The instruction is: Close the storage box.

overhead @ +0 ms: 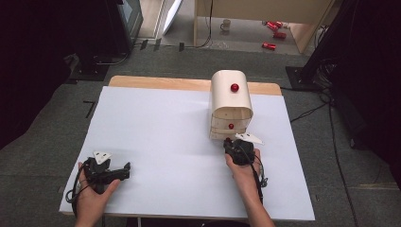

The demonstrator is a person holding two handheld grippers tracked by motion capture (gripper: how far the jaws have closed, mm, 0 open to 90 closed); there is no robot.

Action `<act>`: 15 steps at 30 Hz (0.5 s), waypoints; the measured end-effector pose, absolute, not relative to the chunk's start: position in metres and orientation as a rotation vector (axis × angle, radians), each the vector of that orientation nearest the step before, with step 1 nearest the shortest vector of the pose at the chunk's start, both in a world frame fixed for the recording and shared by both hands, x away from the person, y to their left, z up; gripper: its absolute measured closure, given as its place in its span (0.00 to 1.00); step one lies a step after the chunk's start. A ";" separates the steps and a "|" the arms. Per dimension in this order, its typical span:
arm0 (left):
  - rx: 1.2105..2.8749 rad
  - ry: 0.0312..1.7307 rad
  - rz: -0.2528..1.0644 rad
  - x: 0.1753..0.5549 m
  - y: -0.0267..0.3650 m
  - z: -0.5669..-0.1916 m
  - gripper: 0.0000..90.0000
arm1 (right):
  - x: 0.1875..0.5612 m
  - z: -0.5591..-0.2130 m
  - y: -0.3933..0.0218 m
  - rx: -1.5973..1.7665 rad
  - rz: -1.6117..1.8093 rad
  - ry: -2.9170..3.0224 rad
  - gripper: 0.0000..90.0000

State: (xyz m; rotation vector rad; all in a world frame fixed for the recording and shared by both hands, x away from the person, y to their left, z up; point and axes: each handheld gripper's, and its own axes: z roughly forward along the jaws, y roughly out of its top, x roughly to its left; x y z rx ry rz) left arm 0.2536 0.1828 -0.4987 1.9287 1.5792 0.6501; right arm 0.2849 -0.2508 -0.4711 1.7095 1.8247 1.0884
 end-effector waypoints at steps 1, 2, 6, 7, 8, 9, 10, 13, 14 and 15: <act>1.927 1.580 0.649 0.254 0.183 -0.499 0.00 | 0.286 -0.471 -0.251 1.709 1.090 1.825 0.85; 1.928 1.580 0.649 0.254 0.183 -0.499 0.00 | 0.287 -0.470 -0.251 1.711 1.091 1.822 0.85; 1.928 1.579 0.650 0.253 0.183 -0.499 0.00 | 0.290 -0.470 -0.250 1.712 1.083 1.826 0.85; 1.928 1.579 0.650 0.253 0.183 -0.499 0.00 | 0.290 -0.471 -0.250 1.713 1.082 1.827 0.85; 1.928 1.579 0.650 0.253 0.183 -0.499 0.00 | 0.290 -0.471 -0.251 1.712 1.085 1.828 0.84; 1.927 1.579 0.650 0.253 0.183 -0.499 0.00 | 0.290 -0.471 -0.251 1.712 1.086 1.826 0.84; 1.927 1.579 0.650 0.253 0.183 -0.499 0.00 | 0.289 -0.471 -0.251 1.712 1.091 1.823 0.83; 1.927 1.580 0.650 0.254 0.183 -0.499 0.00 | 0.287 -0.470 -0.255 1.704 1.130 1.827 0.70; 1.927 1.580 0.650 0.254 0.183 -0.499 0.00 | 0.286 -0.469 -0.256 1.696 1.129 1.831 0.66; 1.927 1.580 0.650 0.254 0.183 -0.499 0.00 | 0.285 -0.469 -0.257 1.686 1.123 1.836 0.61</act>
